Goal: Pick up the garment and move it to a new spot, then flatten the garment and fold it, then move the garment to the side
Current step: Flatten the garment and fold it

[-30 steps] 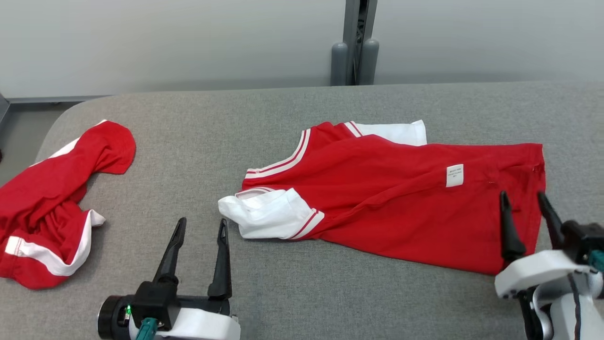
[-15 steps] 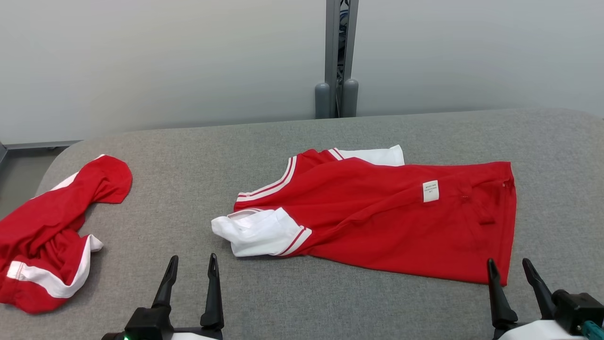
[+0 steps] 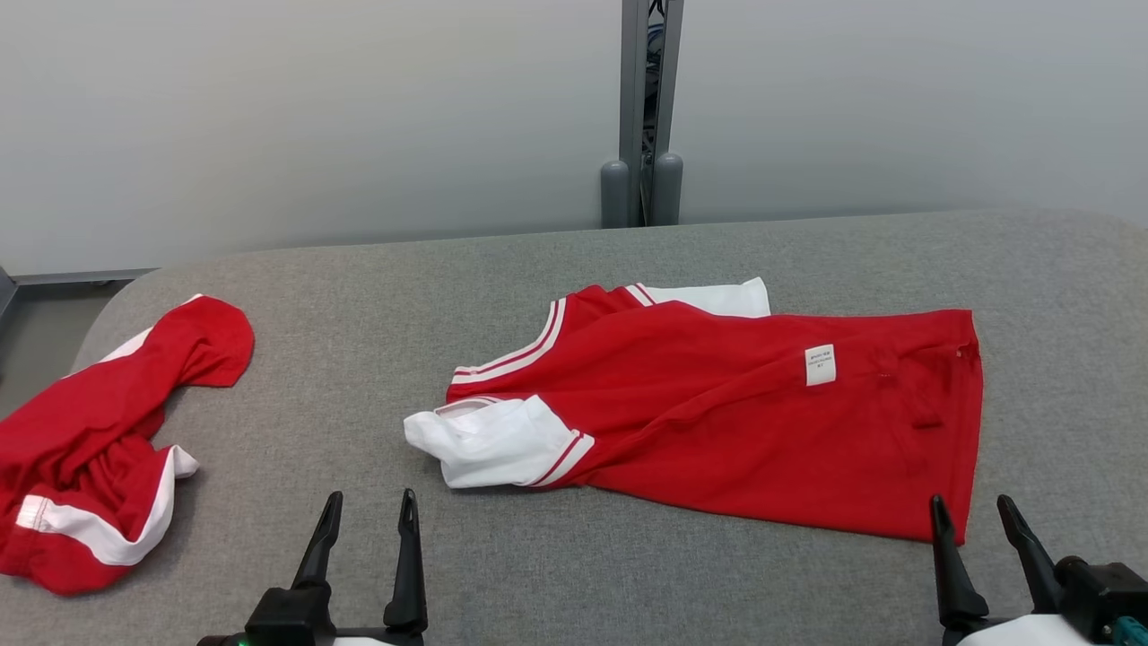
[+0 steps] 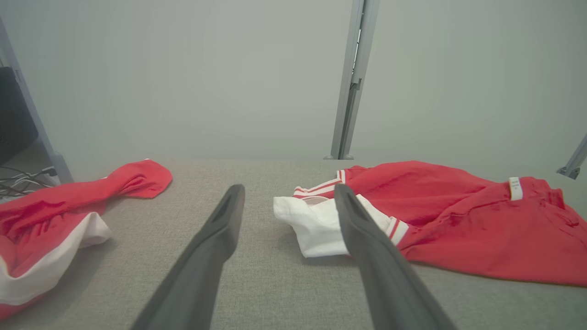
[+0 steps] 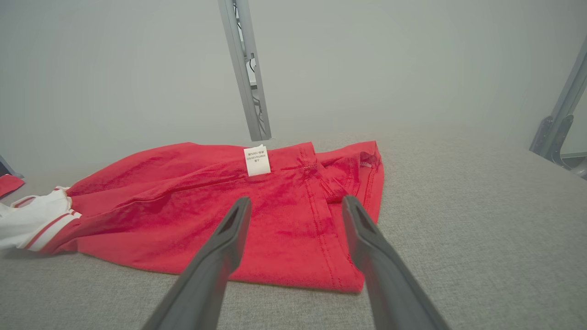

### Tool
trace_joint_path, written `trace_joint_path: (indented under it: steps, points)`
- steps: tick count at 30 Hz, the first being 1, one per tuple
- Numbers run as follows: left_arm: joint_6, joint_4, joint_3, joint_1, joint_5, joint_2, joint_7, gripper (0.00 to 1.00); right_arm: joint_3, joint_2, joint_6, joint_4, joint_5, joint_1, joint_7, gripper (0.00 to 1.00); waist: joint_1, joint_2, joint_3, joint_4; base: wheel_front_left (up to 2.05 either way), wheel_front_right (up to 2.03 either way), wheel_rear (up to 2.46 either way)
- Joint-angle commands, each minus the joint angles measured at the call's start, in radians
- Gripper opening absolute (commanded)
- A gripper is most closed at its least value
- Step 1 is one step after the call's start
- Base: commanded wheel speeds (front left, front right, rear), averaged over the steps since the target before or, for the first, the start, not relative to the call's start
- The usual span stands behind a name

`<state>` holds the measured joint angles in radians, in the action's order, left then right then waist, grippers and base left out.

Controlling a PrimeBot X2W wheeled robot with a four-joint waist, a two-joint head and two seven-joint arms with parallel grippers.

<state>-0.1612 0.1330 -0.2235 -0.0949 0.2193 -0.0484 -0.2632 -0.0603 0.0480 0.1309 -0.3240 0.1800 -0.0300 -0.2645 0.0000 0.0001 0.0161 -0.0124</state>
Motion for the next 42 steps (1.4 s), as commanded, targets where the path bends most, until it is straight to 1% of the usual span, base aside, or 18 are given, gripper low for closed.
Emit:
trace_joint_path:
  steps: [1,9,14,26,28,31,35,42]
  points:
    - [-0.005,0.003,0.004,-0.003,-0.007,-0.004,-0.001,1.0,-0.001,0.005,0.0,0.008,-0.005,-0.008,-0.001,1.0,0.0,-0.0001,-0.003,-0.001,0.0,0.0,0.0]
    - [-0.006,0.014,0.007,0.001,-0.008,-0.004,-0.001,1.0,0.011,0.005,0.0,0.015,-0.026,-0.013,-0.001,1.0,0.0,-0.0001,-0.006,-0.003,0.0,0.0,0.0]
    - [-0.009,0.02,0.005,0.002,-0.003,-0.004,-0.001,1.0,0.021,0.005,0.0,0.042,-0.034,-0.021,-0.001,1.0,0.0,-0.0001,-0.003,0.001,0.0,0.0,0.0]
    - [-0.011,0.014,0.016,0.007,-0.011,-0.004,-0.001,1.0,0.08,0.005,0.0,0.19,-0.056,-0.061,0.0,1.0,0.0,-0.0001,0.001,0.006,0.0,0.0,0.0]
    - [-0.013,0.013,0.017,0.006,-0.011,-0.004,-0.001,1.0,0.094,0.005,0.0,0.229,-0.049,-0.064,0.0,1.0,0.0,-0.0001,0.0,0.004,0.0,0.0,0.0]
    - [-0.013,0.015,0.015,0.007,-0.007,-0.004,-0.001,1.0,0.098,0.005,0.0,0.258,-0.042,-0.084,0.0,1.0,0.0,-0.0001,0.0,0.003,0.0,0.0,0.0]
    - [-0.013,0.01,0.015,0.009,-0.008,-0.004,-0.001,1.0,0.104,0.005,0.0,0.271,-0.033,-0.097,0.0,1.0,0.0,-0.0001,0.0,0.002,0.0,0.0,0.0]
    - [-0.007,0.01,0.016,-0.003,-0.027,-0.004,-0.001,1.0,0.129,0.005,0.0,0.248,-0.018,-0.103,0.0,1.0,0.0,-0.0001,0.006,-0.005,0.0,0.0,0.0]
